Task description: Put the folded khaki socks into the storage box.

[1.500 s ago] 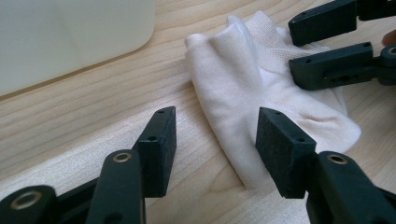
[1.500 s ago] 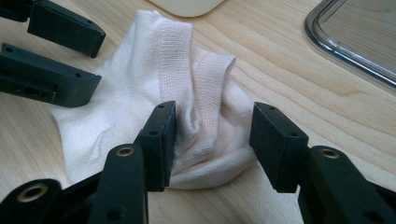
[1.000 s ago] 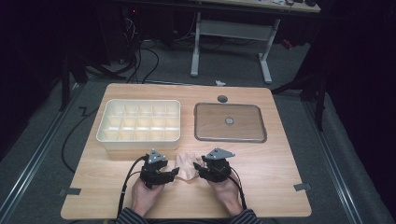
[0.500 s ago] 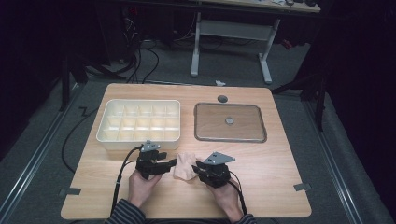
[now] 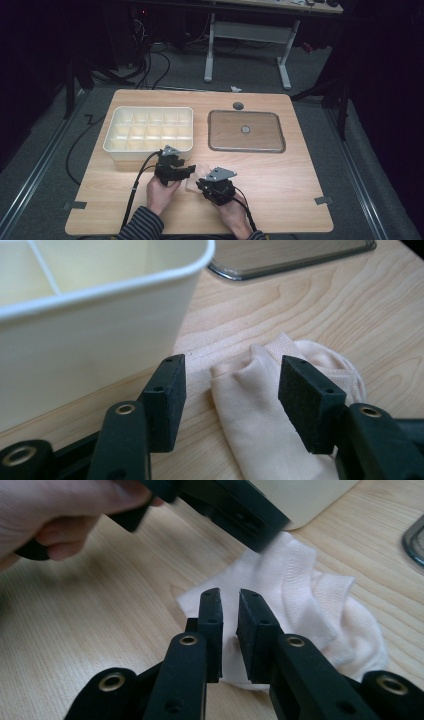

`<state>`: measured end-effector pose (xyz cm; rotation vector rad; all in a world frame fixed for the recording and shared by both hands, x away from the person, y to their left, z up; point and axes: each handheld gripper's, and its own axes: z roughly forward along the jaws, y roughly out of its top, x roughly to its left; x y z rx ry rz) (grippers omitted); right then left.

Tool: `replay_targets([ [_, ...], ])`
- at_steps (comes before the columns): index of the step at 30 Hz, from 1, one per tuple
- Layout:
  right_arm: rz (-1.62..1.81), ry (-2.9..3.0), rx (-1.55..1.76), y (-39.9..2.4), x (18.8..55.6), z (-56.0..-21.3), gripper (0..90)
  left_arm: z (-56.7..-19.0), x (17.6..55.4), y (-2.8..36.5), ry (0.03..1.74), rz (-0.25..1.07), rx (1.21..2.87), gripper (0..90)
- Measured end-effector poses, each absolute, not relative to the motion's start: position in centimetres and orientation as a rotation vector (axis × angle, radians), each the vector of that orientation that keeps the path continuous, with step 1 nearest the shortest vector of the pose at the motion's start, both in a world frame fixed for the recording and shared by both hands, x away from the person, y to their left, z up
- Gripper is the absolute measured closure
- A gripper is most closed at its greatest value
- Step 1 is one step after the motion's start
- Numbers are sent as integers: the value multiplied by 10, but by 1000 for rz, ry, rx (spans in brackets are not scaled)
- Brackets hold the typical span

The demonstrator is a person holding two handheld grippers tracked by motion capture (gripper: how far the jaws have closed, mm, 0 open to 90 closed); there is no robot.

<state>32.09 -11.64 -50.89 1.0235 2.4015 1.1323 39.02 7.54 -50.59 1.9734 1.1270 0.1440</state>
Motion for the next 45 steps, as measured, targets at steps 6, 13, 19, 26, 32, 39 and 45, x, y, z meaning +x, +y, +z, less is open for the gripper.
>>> replay_targets([
  [6,1102,2427,1007,-112,320,-515,810,-516,396,69,1146,137,2017,482],
  [13,1048,2450,988,-110,318,-521,845,-523,397,65,1137,159,2070,620],
  [19,1014,2477,970,-105,317,-527,860,-524,396,67,1106,158,2079,674],
  [26,1029,2471,967,-107,316,-528,860,-525,396,68,1084,155,2084,705],
  [32,1039,2482,965,-108,317,-528,856,-524,398,70,1085,102,2083,793],
  [39,1067,2468,981,-110,316,-530,855,-523,401,75,1092,51,2078,826],
  [45,1099,2478,976,-112,316,-531,817,-521,400,78,1078,58,2090,831],
])
